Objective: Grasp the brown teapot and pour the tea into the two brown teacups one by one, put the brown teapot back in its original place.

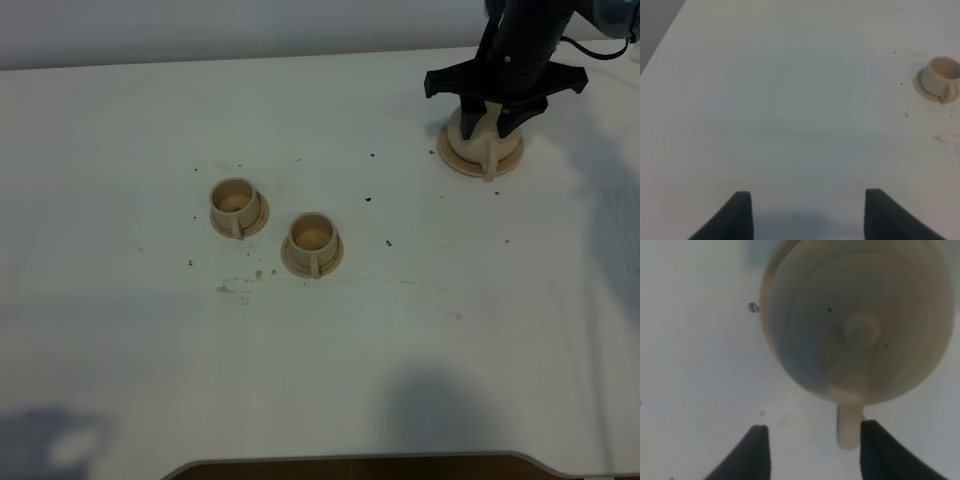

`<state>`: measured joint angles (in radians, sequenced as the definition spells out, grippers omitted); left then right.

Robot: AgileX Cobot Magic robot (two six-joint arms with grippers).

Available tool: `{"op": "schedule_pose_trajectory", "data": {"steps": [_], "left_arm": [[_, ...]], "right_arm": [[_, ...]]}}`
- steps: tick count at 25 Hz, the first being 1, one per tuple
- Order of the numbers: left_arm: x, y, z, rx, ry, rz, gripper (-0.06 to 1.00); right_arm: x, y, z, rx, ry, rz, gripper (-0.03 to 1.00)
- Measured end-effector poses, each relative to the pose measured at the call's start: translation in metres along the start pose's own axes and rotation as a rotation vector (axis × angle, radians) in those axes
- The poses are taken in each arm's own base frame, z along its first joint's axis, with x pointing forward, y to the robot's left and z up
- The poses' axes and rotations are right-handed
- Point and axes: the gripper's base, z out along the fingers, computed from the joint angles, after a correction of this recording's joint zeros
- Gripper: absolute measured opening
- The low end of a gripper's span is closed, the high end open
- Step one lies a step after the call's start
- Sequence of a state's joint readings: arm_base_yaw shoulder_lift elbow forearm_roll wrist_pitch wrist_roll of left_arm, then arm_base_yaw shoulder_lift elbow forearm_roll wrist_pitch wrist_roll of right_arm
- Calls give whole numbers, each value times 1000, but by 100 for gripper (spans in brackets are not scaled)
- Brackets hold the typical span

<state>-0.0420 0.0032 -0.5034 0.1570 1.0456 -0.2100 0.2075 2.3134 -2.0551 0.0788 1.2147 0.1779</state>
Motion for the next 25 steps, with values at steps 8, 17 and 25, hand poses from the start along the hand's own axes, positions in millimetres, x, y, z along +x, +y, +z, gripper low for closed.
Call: {"op": "schedule_pose_trajectory", "data": {"steps": [8,17,25], "left_arm": [[0,0,0,0,0,1,50],[0,0,0,0,0,1,50],[0,0,0,0,0,1,50]], "right_arm": [[8,-1,-1,0,25,3,43],[12,-4,7,24,55,-3,43],[12,-8,24,43,84,-5,43]]}}
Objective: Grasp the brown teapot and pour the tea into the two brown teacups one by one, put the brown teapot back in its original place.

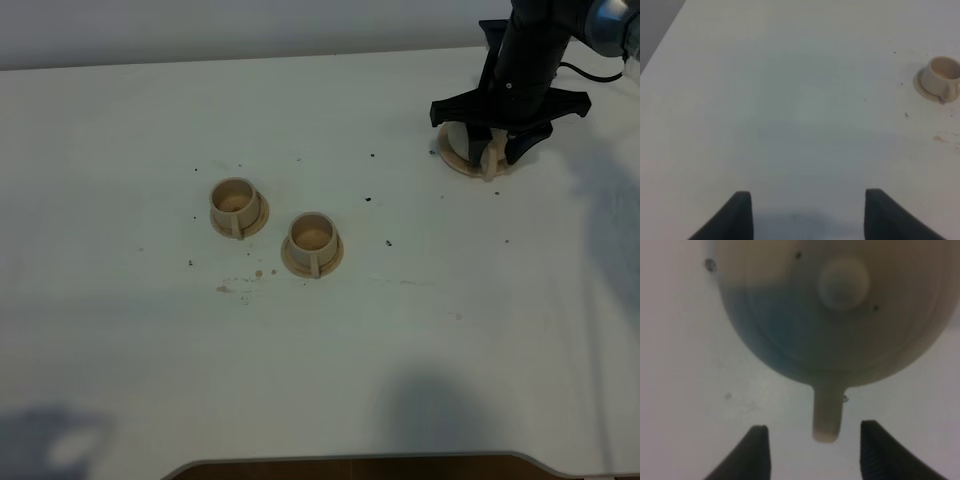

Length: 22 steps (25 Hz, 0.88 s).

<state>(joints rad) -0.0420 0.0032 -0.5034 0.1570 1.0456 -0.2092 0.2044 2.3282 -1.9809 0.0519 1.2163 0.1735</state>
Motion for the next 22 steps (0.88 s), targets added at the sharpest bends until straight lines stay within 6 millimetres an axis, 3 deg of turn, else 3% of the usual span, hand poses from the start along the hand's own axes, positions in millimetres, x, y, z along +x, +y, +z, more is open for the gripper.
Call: {"op": "schedule_pose_trajectory", "data": {"steps": [7,17,22], "left_arm": [[0,0,0,0,0,0,50],[0,0,0,0,0,0,50],[0,0,0,0,0,0,50]], "right_arm": [[-3,-12,-1,-4,-5,30,43],[-7,-7,0,-63,-44,26,43],[-7,-8,11,-59,-22,15,43]]}}
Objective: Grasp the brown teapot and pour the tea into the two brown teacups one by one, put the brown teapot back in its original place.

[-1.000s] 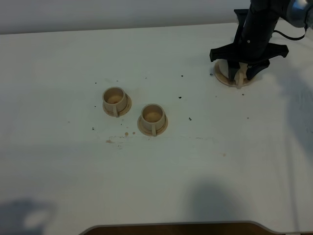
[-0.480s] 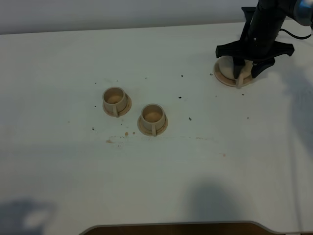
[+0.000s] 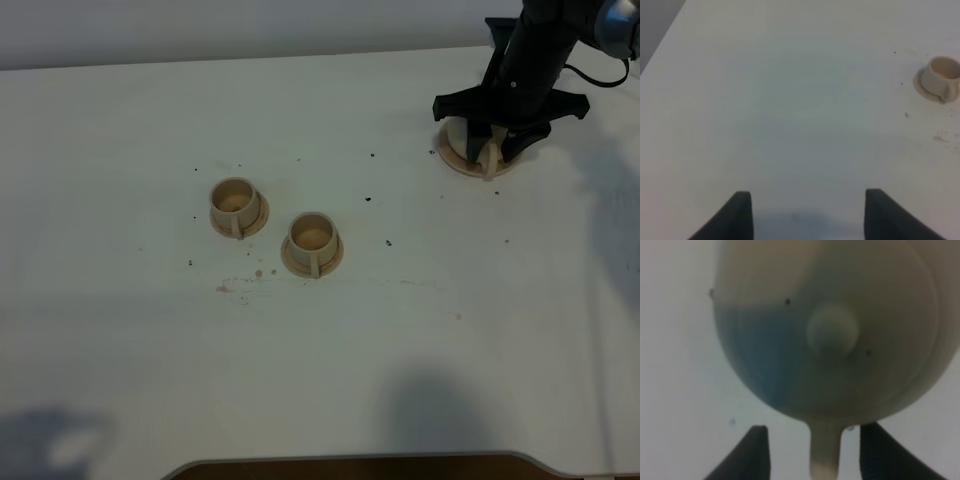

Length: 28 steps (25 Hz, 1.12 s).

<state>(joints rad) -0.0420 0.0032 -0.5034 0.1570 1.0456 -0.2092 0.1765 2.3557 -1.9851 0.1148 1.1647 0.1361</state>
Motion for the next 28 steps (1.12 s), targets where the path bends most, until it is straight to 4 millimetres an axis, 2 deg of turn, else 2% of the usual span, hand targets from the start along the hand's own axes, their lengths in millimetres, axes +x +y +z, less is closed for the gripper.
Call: {"op": "schedule_pose_trajectory", "data": {"steps": [28], "left_arm": [[0,0,0,0,0,0,50]], "right_arm": [[-1,-8,-2,92,21,-48,42]]}}
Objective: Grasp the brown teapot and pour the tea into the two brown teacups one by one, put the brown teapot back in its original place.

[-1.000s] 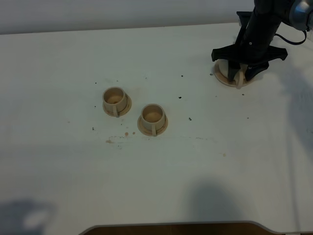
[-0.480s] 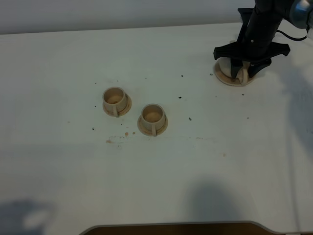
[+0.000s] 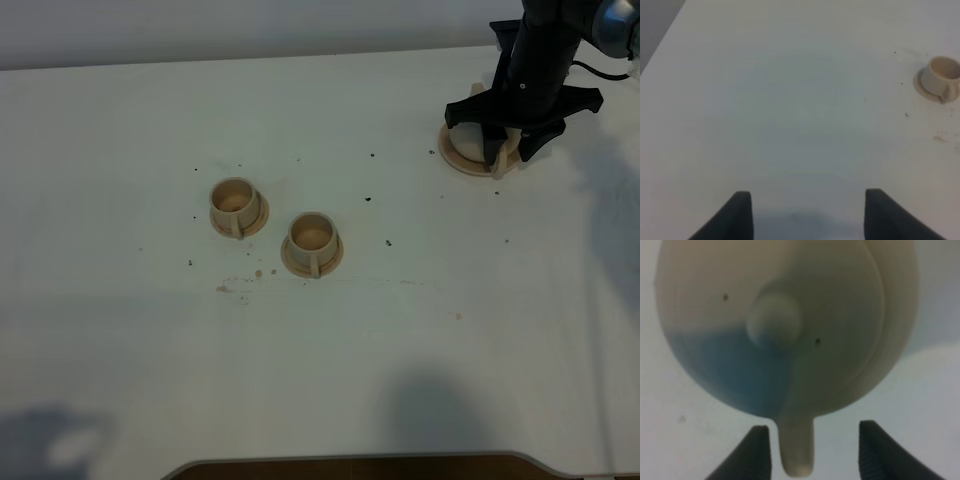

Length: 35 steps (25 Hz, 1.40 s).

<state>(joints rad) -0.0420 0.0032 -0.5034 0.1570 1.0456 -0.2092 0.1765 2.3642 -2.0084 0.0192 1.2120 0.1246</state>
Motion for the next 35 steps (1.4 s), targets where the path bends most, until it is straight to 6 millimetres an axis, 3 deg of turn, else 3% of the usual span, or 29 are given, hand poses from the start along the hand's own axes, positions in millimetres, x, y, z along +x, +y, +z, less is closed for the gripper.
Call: {"op": "schedule_pose_trajectory", "data": {"steps": [14,20,24,35], "left_arm": [[0,0,0,0,0,0,50],[0,0,0,0,0,0,50],[0,0,0,0,0,0,50],[0,0,0,0,0,0,50]], "right_arm": [[-3,0,0,0,-31,-32,41],[-3,1,0,4,-35,-55,29],[-3,0,0,14,-36,-65,12],[-4,-1,-7,18,-63,-89,12]]}}
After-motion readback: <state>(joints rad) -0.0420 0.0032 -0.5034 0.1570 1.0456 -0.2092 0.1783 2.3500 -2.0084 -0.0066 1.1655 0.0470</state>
